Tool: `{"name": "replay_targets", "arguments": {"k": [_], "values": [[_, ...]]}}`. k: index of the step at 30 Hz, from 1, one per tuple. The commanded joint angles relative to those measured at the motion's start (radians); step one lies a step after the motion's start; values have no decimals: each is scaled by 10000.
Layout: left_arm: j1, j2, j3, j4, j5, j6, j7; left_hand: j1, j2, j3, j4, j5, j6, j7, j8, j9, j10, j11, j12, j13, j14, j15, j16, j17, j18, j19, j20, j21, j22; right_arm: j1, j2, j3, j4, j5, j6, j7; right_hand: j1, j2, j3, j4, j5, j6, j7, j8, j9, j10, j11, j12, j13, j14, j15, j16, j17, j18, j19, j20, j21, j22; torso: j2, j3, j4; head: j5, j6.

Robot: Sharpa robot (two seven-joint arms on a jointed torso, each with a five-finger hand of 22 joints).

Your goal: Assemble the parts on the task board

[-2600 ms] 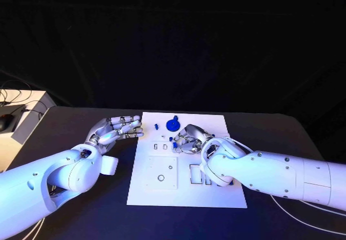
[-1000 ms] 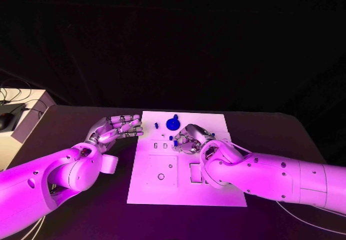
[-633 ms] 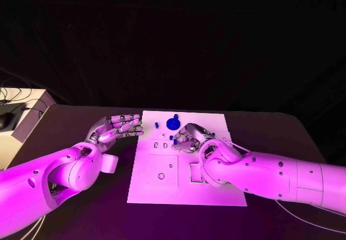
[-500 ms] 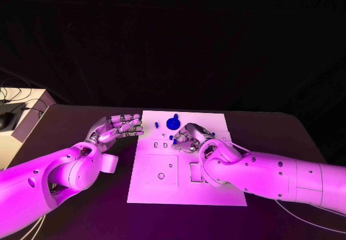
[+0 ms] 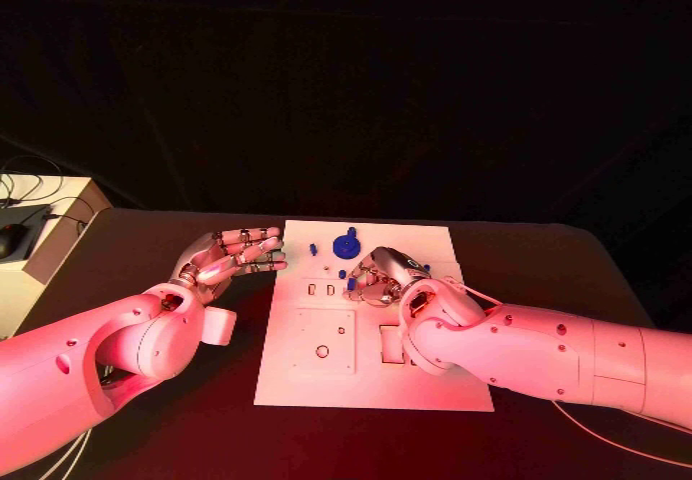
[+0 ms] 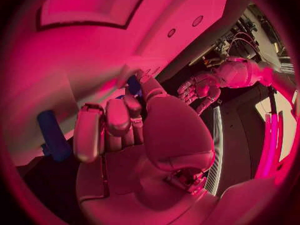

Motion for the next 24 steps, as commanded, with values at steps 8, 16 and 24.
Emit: {"name": "replay_targets", "arguments": {"k": [8,16,24], "values": [[0,14,8,7,-21,181,32,-8,73,-35,-10,9,-85,7,12,4,-40,22,26,12,-76,29,-52,-14,-119,-79,5,16,-8,-29,-29,-14,-19,-164,122,176,162,-288,-151,196,115,-320,105,-75,-21,-201,61,-110,-186,-28,83,22,41,-37,811,81,-44,1985,2,2,6,-5,-12],[-1,16,8,0,-21,183,28,-8,73,-35,-10,9,-85,7,12,4,-40,22,26,12,-76,29,-52,-14,-119,-79,5,16,-8,-32,-31,-14,-14,-195,-73,288,200,-342,-148,316,89,-433,142,-59,-15,-283,90,-127,-290,-25,109,19,66,-28,810,111,-49,1985,2,5,2,1,-14],[-1,18,8,-6,-21,182,25,-9,60,-29,-3,9,-140,12,8,1,-60,26,26,11,-79,31,-54,-14,-117,-81,9,13,-9,-36,-36,-15,-3,-197,-299,481,236,-529,-170,513,-30,-757,231,-82,-20,-440,156,-223,-504,-29,158,31,104,-16,807,159,-48,1985,1,2,2,-5,-4]]}}
